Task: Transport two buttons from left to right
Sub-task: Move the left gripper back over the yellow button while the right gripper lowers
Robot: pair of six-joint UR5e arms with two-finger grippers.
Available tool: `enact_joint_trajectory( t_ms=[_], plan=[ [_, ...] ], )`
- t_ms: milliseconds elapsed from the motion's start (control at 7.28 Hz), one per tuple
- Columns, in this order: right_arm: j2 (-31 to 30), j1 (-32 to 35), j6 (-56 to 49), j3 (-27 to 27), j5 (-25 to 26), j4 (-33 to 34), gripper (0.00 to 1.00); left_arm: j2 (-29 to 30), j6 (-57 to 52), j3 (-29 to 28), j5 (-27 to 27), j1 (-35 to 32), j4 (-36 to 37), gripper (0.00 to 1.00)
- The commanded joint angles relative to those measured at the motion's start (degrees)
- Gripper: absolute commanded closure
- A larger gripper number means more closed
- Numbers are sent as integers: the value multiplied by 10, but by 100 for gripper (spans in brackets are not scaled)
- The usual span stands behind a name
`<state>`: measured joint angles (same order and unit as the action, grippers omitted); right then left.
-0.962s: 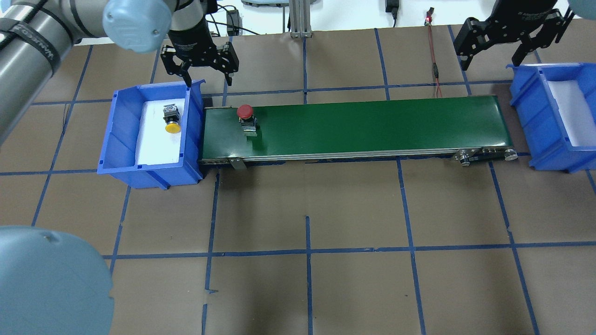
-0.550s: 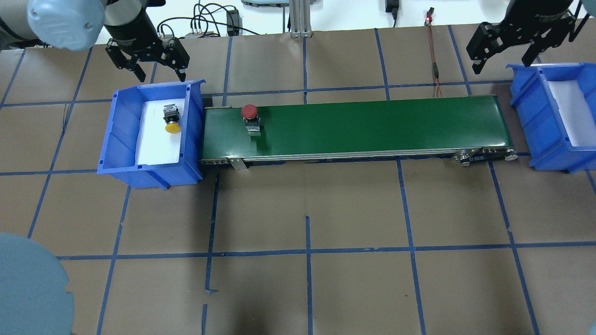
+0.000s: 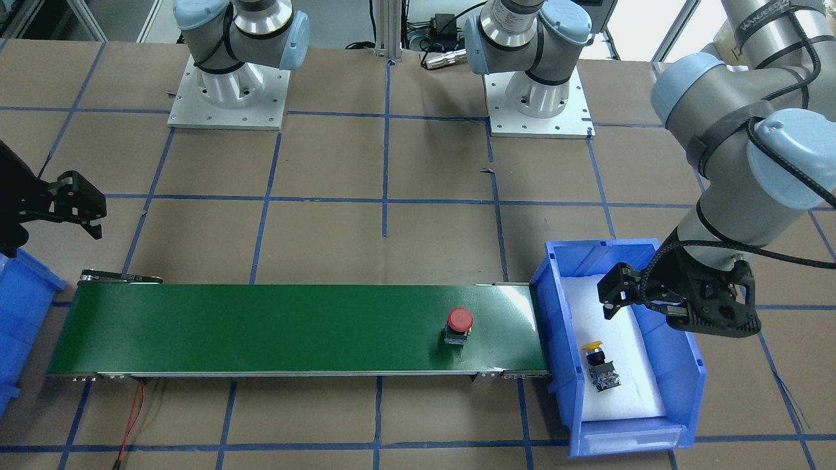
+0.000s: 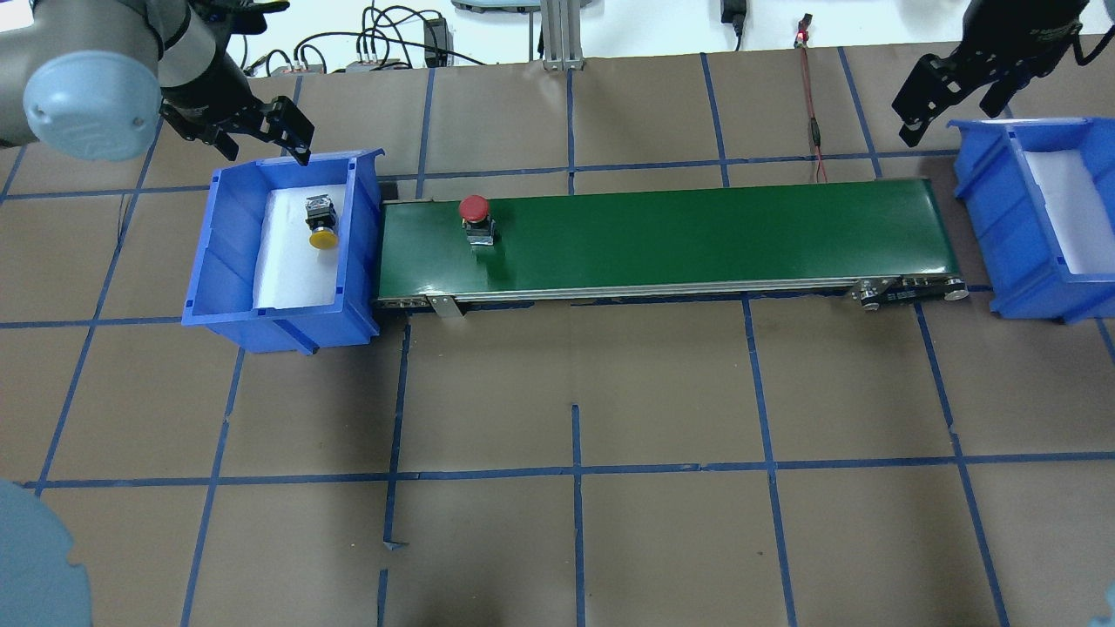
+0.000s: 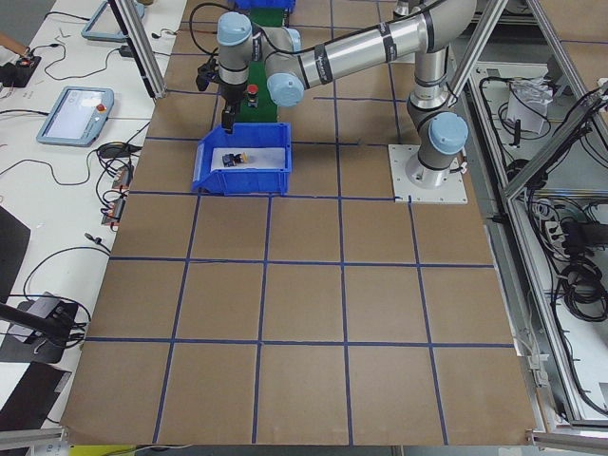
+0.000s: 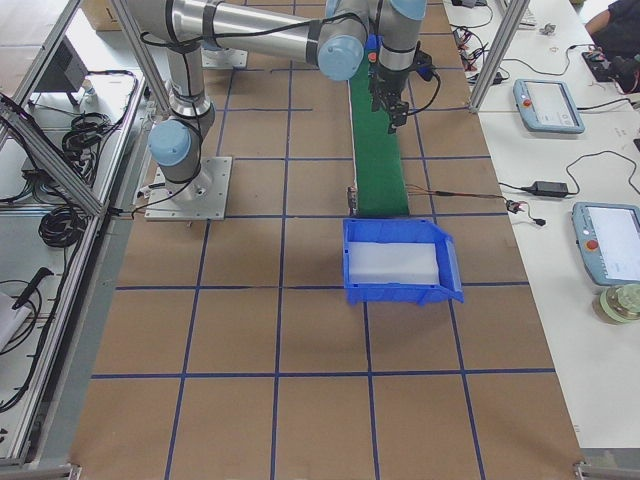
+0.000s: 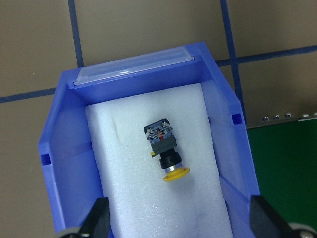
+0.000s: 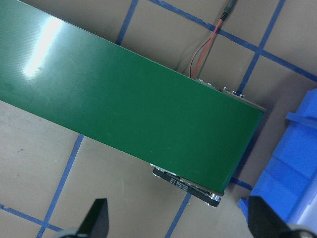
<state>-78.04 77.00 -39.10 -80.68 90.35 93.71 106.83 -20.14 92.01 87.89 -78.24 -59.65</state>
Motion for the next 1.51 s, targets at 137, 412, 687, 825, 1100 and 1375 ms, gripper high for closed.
enact_joint_trajectory(
  t_ms=[137, 412, 687, 825, 1100, 1375],
  plan=[
    [1, 1, -41, -11, -18, 12, 0, 3, -3, 43, -75, 31, 29, 0],
    [0, 3, -42, -12, -18, 20, 0, 3, 3, 61, -91, 35, 29, 0],
    [6, 6, -161, -24, 10, 58, 0, 7, 9, 83, -86, 43, 98, 0],
    [5, 6, -211, -38, 12, 65, 0, 13, 45, 91, -39, 42, 100, 0],
    [9, 5, -390, -42, 6, 60, 0, 15, 77, 90, 26, 34, 102, 0],
    [45, -11, -496, -35, 5, 72, 0, 21, 128, 94, 21, 27, 102, 0]
  ],
)
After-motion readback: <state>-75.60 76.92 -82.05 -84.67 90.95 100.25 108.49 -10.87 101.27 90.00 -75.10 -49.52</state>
